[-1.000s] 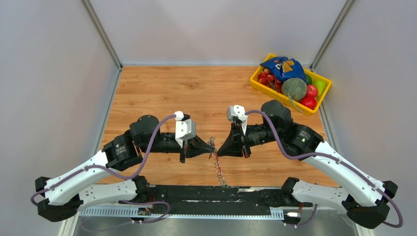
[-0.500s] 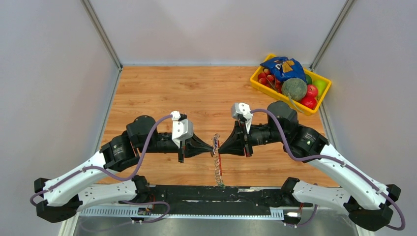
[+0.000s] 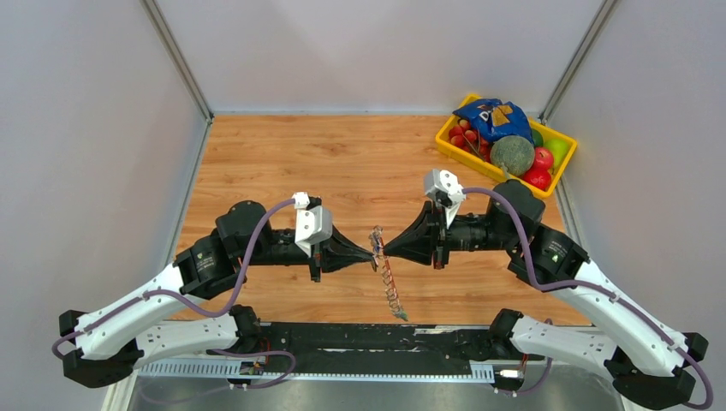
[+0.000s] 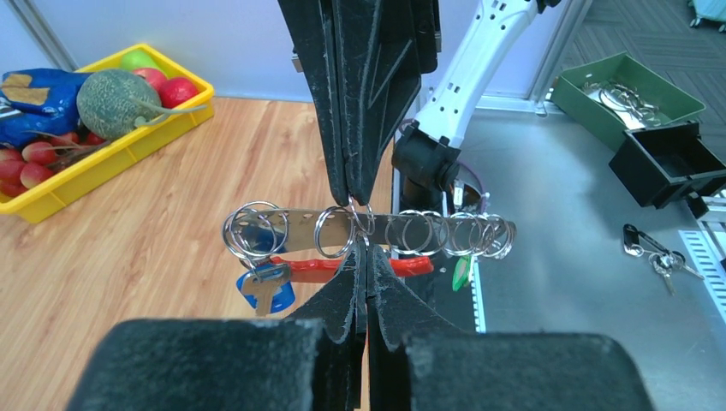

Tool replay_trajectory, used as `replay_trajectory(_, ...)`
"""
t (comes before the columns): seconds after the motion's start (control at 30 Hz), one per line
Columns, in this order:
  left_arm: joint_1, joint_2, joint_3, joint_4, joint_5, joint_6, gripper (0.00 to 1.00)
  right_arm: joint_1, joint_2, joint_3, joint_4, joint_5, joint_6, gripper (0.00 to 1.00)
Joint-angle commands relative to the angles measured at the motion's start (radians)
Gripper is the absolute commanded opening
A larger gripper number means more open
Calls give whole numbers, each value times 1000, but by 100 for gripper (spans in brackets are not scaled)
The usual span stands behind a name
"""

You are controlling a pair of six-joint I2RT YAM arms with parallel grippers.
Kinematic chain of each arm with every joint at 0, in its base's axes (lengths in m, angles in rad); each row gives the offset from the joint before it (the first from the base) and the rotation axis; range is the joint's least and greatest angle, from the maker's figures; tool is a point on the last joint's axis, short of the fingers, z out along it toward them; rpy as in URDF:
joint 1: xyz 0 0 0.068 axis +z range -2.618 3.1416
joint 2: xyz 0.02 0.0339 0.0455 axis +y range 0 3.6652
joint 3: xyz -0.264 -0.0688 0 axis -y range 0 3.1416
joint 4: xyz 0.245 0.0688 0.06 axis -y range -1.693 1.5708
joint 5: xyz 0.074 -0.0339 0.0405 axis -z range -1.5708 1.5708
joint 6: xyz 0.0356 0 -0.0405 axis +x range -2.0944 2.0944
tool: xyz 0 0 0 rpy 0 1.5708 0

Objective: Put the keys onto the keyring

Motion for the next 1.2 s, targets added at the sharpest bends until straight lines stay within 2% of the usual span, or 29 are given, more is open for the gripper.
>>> replay_trajectory(0.0,-5,-19,-11,-2,54,15,0,-3,-38,-9,135,85,43,0)
replay_trajectory(0.27,-5,-12,-10,7,50,13,0,-2,-44,-47,171,87,63,0)
replay_trajectory(0.6,-5,-12,-21,25,21,7,0,-2,-105,-148,315,149,136,0)
replay_trajectory(0.97,-5,-14,-24,57,-43,-12,0,3,-114,-177,346,135,161,0)
replay_trajectory(1.17,-5,-24,-26,78,-103,-27,7,10,-112,-174,348,121,163,0)
